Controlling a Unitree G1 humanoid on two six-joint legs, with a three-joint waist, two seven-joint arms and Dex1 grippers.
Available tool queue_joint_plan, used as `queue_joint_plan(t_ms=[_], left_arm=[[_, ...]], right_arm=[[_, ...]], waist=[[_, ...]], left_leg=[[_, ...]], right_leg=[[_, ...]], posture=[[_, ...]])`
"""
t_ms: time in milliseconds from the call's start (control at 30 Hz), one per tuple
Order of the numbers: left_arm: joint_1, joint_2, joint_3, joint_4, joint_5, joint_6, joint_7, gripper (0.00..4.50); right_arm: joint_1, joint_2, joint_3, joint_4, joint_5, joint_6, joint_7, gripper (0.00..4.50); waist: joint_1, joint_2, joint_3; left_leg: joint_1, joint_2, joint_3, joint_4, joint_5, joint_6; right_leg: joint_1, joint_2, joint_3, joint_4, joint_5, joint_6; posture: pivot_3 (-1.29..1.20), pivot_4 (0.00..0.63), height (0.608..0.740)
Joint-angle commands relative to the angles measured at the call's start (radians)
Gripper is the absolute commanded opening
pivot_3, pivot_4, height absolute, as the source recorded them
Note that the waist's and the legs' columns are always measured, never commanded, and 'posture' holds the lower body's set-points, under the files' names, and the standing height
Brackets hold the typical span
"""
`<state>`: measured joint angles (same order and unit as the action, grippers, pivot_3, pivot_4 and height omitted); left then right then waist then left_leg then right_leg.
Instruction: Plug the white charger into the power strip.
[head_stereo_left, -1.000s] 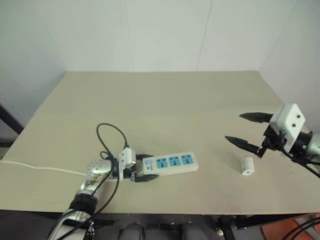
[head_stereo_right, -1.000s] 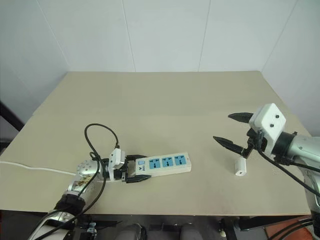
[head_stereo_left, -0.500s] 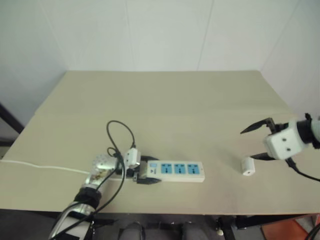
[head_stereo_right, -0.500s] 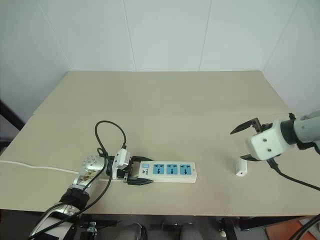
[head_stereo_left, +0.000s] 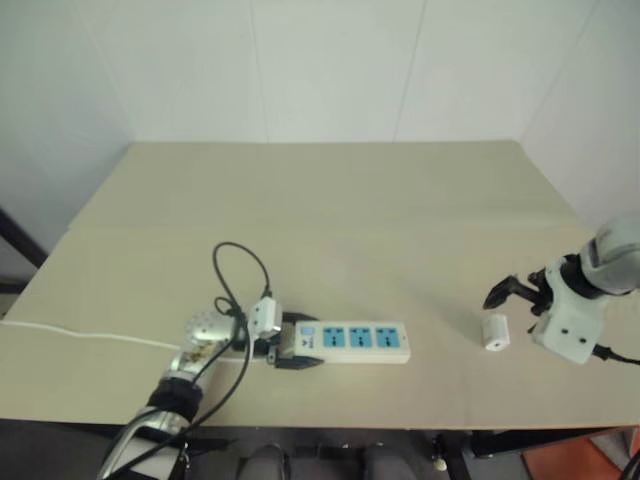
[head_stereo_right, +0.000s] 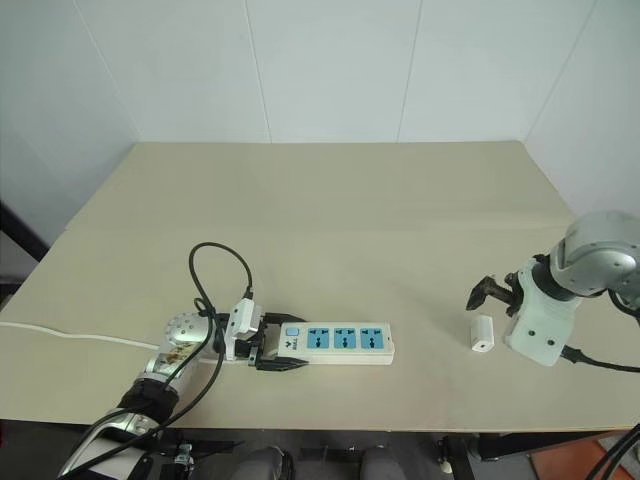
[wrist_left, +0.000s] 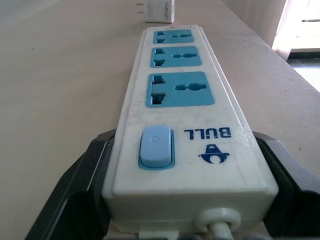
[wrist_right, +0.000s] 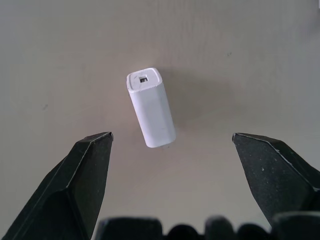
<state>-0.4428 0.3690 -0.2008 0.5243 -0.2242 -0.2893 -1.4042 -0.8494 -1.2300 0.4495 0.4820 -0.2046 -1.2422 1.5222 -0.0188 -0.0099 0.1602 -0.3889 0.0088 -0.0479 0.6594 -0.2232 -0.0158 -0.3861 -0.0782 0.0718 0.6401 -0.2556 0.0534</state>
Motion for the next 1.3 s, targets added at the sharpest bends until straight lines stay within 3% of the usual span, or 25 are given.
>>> queue_joint_plan(t_ms=[33, 867, 967, 1233, 1300], left_arm=[[0.025, 0.005, -0.042, 0.013, 0.048, 0.018, 0.006, 3.34], [0.025, 0.000, -0.046, 0.039, 0.057, 0.000, 0.044, 3.34], [0.024, 0.000, -0.046, 0.043, 0.061, -0.004, 0.047, 3.34], [0.018, 0.003, -0.043, 0.065, 0.066, -0.016, 0.051, 3.34], [0.014, 0.002, -0.043, 0.079, 0.070, -0.023, 0.053, 3.34]], right_arm=[[-0.017, 0.004, 0.017, 0.008, -0.031, -0.022, -0.031, 4.50], [0.026, 0.115, 0.099, 0.153, -0.385, -0.025, -0.341, 4.50], [0.017, 0.124, 0.107, 0.172, -0.420, -0.030, -0.368, 3.92], [0.011, 0.128, 0.120, 0.158, -0.443, -0.042, -0.396, 1.32], [0.016, 0.131, 0.122, 0.146, -0.446, -0.040, -0.401, 1.18]], waist=[[0.001, 0.000, 0.000], [0.002, -0.001, -0.001], [-0.001, -0.004, -0.001], [-0.015, -0.005, -0.001], [-0.017, -0.005, -0.001]], left_leg=[[0.000, 0.000, 0.000, 0.000, 0.000, 0.000], [0.002, -0.001, 0.000, 0.000, 0.000, 0.000], [0.006, -0.001, 0.000, 0.000, 0.000, 0.000], [0.018, 0.000, -0.001, 0.000, 0.000, 0.001], [0.019, 0.000, -0.001, 0.000, 0.000, 0.001]], right_leg=[[0.000, 0.000, 0.000, 0.000, 0.000, 0.000], [0.002, 0.000, 0.000, 0.000, 0.000, -0.001], [0.007, 0.000, 0.000, 0.000, 0.000, -0.001], [0.020, 0.000, 0.000, -0.007, 0.000, -0.001], [0.022, 0.000, 0.000, -0.008, 0.000, -0.001]], posture=[[0.00, 0.150, 0.740], [0.00, 0.150, 0.740], [0.00, 0.150, 0.740], [0.00, 0.150, 0.740], [0.00, 0.150, 0.740]])
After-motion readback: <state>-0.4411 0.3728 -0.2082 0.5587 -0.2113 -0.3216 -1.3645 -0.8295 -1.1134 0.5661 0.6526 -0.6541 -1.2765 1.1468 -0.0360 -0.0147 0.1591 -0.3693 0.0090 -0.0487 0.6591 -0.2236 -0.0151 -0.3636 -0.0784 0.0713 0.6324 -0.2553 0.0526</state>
